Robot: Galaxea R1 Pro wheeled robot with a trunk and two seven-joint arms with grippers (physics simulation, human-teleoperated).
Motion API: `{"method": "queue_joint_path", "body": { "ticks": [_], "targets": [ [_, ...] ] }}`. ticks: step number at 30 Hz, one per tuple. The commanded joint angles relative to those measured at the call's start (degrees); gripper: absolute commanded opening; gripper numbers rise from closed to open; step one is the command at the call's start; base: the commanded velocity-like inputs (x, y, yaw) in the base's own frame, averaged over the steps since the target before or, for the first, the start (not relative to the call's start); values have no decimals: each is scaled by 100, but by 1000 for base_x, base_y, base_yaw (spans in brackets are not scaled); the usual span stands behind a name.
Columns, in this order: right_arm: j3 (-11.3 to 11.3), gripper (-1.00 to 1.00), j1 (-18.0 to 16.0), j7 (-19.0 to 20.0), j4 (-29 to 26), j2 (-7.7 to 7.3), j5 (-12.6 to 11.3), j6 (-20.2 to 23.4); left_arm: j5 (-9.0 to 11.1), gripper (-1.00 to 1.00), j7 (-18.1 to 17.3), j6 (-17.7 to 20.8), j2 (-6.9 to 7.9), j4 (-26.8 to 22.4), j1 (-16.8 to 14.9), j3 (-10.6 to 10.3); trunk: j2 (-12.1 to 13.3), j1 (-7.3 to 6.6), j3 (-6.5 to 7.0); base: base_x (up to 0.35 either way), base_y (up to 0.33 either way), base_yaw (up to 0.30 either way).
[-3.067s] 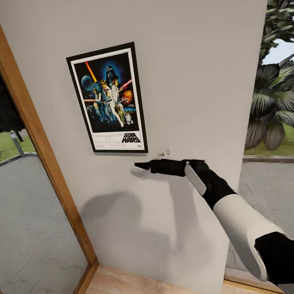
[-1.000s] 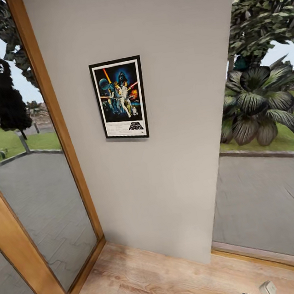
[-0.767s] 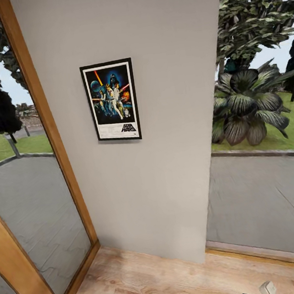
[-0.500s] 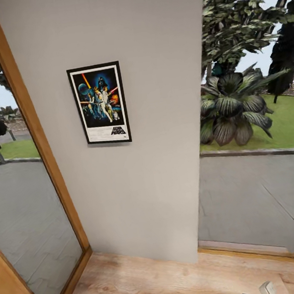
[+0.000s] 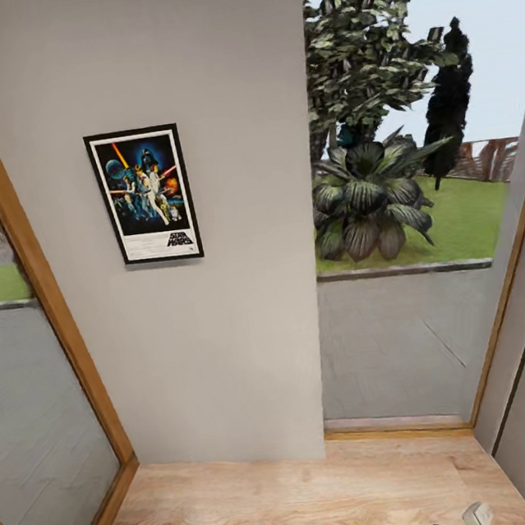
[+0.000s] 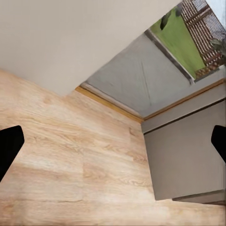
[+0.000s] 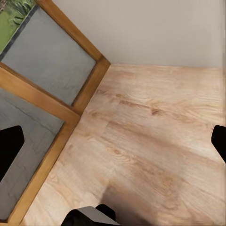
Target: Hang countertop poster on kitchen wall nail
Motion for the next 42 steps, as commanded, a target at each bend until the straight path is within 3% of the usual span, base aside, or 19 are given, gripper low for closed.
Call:
{"method": "queue_joint_path", "body": {
  "ticks": [1, 6, 11, 12, 13, 14, 16, 17, 18, 20, 21, 23, 24, 25, 27, 31, 42],
  "targets": [
    [18, 100, -4, 7, 10, -2, -8, -50, -28, 100, -12, -31, 1, 4, -1, 29, -4, -1, 3, -325, 72, -224],
    [15, 100, -3, -204, 68, 8, -8, -56, -20, 100, 7, -23, -11, 16, 0, 27, -4, -1, 13, -138, 32, -79],
    [29, 100, -5, -1403, 308, 82, 5, -82, -19, 100, 227, -9, -23, 46, 1, 41, -4, -1, 15, -27, 6, -15],
    [44, 100, -5, -2177, 592, 144, 15, -156, -25, 100, 931, 1, -37, 64, 10, 43, -4, -1, 15, -7, 2, -4],
    [48, 100, -6, -2439, 700, 159, 21, -195, -27, 100, 1230, 4, -56, 69, 25, 43, -4, -1, 15, -6, 1, -3],
    [56, 100, -5, -2919, 907, 182, 31, -268, -30, 100, 1808, 9, -125, 74, 60, 44, -4, -1, 15, -4, 1, -2],
    [60, 100, -3, -3333, 1118, 208, 39, -319, -32, 100, 2354, 14, -215, 77, 85, 44, -4, -1, 15, -3, 1, -2],
    [63, 100, -5, -3823, 1461, 239, 46, -363, -34, 100, 3123, 18, -345, 80, 106, 44, -4, -1, 15, -1, 0, -1],
    [64, 100, -5, -3950, 1566, 247, 47, -373, -34, 100, 3369, 19, -381, 80, 111, 44, -4, -1, 15, 0, 0, 0],
    [66, 100, -3, -4279, 1904, 283, 60, -392, -50, 100, 4344, 25, -509, 82, 125, 39, -4, -1, 15, 0, 0, 0],
    [66, 100, -3, -4279, 1904, 283, 60, -392, -50, 100, 4344, 25, -509, 82, 125, 39, -4, -1, 15, 0, 0, 0],
    [68, 100, -4, -4362, 2068, 322, 69, -397, -102, 100, 4794, 26, -575, 82, 130, 37, -4, -1, 15, 0, 0, 0],
    [68, 100, -4, -4416, 2217, 357, 74, -402, -196, 100, 5154, 28, -645, 82, 139, 36, -4, -1, 15, 0, 0, 0],
    [69, 100, -3, -4436, 2276, 372, 77, -403, -257, 100, 5293, 28, -677, 82, 148, 36, -4, -1, 15, 0, 0, 0],
    [69, 100, -3, -4484, 2422, 422, 80, -401, -563, 100, 5649, 30, -778, 83, 183, 35, -4, -1, 15, 0, 0, 0],
    [69, 100, -1, -4513, 2507, 464, 80, -383, -904, 100, 5869, 33, -839, 83, 204, 38, -4, -1, 15, 0, 0, 0],
    [68, 100, 0, -4519, 2524, 498, 66, -395, -972, 100, 5920, 23, -819, 76, 210, 37, -4, -1, 15, 0, 0, 0]
  ]
}}
